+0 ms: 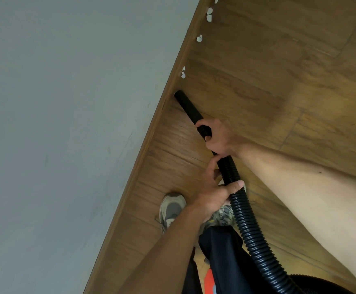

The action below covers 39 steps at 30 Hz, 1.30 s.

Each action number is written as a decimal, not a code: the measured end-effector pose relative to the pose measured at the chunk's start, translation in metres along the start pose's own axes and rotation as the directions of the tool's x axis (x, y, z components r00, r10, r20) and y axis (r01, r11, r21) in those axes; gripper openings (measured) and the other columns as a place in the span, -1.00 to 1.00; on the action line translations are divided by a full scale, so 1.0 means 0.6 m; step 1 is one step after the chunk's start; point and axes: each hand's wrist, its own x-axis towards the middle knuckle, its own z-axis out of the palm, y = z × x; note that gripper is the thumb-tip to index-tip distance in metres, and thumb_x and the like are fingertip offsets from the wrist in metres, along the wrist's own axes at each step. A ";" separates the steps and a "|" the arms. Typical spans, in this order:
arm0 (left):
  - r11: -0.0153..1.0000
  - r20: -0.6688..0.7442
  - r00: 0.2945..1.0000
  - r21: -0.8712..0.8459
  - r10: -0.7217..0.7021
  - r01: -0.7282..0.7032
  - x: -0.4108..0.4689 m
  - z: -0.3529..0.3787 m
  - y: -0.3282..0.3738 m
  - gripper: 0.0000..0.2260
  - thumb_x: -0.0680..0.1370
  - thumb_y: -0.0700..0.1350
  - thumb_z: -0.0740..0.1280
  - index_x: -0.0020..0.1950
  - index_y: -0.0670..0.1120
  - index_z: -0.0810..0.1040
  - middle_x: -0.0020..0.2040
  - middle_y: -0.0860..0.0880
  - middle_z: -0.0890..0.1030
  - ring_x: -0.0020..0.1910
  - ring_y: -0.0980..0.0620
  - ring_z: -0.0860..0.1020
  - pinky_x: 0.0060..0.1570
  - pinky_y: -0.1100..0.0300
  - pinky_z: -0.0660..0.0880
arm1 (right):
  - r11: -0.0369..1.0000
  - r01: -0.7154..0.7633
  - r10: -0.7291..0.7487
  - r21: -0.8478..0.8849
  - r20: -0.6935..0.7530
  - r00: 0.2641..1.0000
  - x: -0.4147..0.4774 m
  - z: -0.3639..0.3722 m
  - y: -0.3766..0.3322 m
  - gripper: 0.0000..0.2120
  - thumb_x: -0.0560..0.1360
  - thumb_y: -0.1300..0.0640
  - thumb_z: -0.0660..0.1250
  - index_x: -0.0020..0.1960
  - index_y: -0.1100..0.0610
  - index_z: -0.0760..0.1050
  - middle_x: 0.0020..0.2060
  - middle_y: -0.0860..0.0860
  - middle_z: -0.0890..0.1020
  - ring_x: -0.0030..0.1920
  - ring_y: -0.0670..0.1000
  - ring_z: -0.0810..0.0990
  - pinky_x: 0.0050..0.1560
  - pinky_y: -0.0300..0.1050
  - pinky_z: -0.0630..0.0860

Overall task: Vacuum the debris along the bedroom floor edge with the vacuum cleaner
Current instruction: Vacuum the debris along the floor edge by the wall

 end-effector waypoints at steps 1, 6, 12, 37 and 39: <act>1.000 0.001 1.000 0.001 -0.001 0.001 -0.001 0.002 0.000 -0.38 0.53 -0.26 0.47 0.42 0.26 0.34 0.31 0.01 0.50 0.24 -0.05 0.57 -0.09 0.12 0.67 | 1.000 -0.006 0.006 -0.001 0.005 1.000 -0.002 -0.001 0.002 -0.47 0.52 0.36 0.25 0.40 -0.05 0.42 0.18 0.13 0.54 0.00 0.07 0.58 -0.12 -0.13 0.49; 1.000 0.015 1.000 0.016 -0.024 0.024 -0.007 0.011 -0.007 -0.40 0.52 -0.24 0.47 0.35 0.31 0.36 0.26 0.04 0.52 0.19 -0.01 0.60 0.09 -0.16 0.63 | 0.999 -0.036 0.036 -0.013 0.020 0.999 -0.013 -0.002 0.013 -0.46 0.52 0.36 0.25 0.41 -0.05 0.41 0.19 0.11 0.53 0.00 0.05 0.56 -0.29 -0.29 0.39; 0.999 0.038 0.998 0.030 -0.044 0.043 -0.019 0.019 -0.007 -0.42 0.55 -0.24 0.45 0.42 0.23 0.35 0.25 0.05 0.50 0.19 0.02 0.58 0.05 -0.03 0.65 | 0.995 -0.085 0.087 0.061 -0.021 0.996 -0.036 -0.003 0.026 -0.49 0.54 0.33 0.24 0.39 -0.09 0.41 0.12 0.04 0.52 -0.09 -0.04 0.54 -0.28 -0.26 0.40; 0.990 0.045 0.997 0.129 -0.055 0.049 -0.060 0.046 0.066 -0.44 0.53 -0.24 0.47 0.37 0.27 0.41 0.23 0.03 0.50 0.18 0.00 0.58 0.04 -0.14 0.64 | 0.922 -0.232 0.241 0.310 0.008 0.970 -0.076 -0.078 -0.011 -0.54 0.60 0.24 0.22 0.42 -0.14 0.36 0.09 0.07 0.56 -0.03 0.06 0.59 -0.06 -0.11 0.55; 0.991 0.034 0.998 0.123 -0.048 0.043 -0.064 0.035 0.076 -0.45 0.54 -0.24 0.46 0.38 0.25 0.40 0.20 0.06 0.49 0.16 0.01 0.58 0.02 -0.09 0.65 | 0.922 -0.213 0.219 0.323 0.018 0.976 -0.068 -0.075 -0.023 -0.53 0.60 0.25 0.22 0.43 -0.11 0.36 0.08 0.05 0.54 -0.02 0.05 0.56 -0.12 -0.16 0.49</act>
